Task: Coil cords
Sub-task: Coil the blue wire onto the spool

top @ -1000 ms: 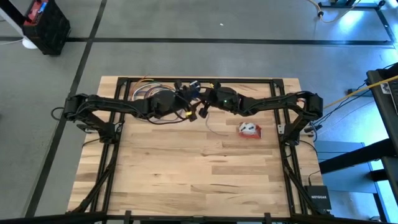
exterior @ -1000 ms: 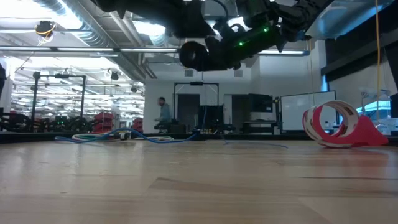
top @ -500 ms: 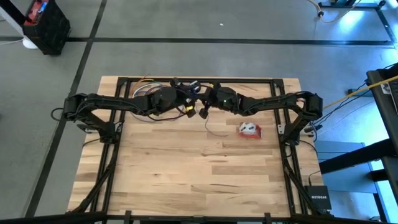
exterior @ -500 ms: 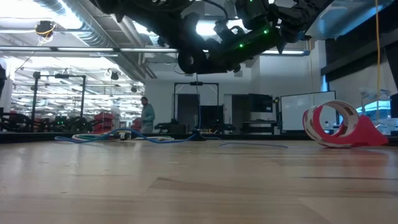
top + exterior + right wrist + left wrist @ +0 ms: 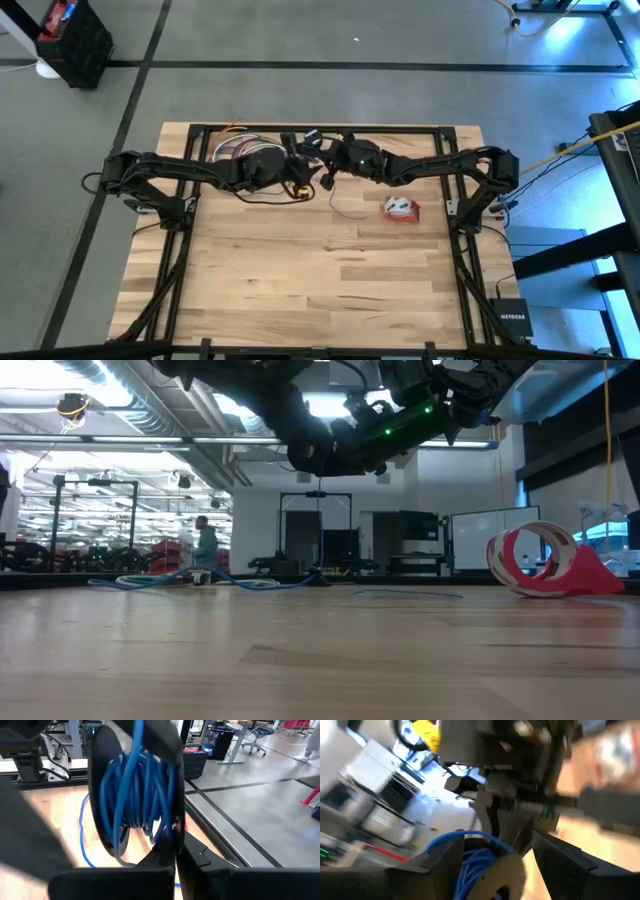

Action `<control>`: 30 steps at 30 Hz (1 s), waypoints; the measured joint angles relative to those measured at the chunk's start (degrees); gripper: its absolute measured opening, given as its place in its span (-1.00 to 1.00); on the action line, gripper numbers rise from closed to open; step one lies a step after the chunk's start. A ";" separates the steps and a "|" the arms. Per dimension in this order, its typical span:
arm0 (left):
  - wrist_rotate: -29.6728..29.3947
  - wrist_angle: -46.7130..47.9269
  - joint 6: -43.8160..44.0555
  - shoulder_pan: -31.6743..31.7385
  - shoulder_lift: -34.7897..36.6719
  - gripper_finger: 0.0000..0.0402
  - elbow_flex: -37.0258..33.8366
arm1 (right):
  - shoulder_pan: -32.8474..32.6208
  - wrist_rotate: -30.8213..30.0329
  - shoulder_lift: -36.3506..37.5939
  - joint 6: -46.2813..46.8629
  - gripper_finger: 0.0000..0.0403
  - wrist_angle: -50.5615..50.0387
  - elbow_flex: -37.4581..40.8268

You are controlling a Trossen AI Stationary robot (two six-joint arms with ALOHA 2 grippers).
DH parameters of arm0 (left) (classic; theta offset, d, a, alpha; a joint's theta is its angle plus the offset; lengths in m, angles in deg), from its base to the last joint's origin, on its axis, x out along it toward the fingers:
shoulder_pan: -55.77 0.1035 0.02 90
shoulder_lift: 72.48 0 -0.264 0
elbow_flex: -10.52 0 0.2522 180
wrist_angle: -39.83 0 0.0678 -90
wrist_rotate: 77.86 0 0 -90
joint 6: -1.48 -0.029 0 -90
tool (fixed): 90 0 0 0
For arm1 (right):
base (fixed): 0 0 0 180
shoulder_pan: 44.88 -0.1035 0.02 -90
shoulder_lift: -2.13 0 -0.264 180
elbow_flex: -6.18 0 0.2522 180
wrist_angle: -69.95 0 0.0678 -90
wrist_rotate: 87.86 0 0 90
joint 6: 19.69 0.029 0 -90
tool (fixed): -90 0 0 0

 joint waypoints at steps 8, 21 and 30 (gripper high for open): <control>-6.03 5.67 -10.70 -0.52 0.03 0.14 0.01 | 0.01 0.31 0.00 -0.08 -1.00 -0.43 0.00; -6.29 13.51 0.16 -4.85 4.98 0.01 0.52 | -0.04 0.78 0.04 -0.17 -1.00 0.08 -0.03; -6.16 12.33 2.51 -5.95 9.78 0.01 0.55 | -0.01 0.69 0.04 -0.04 -1.00 0.21 -0.07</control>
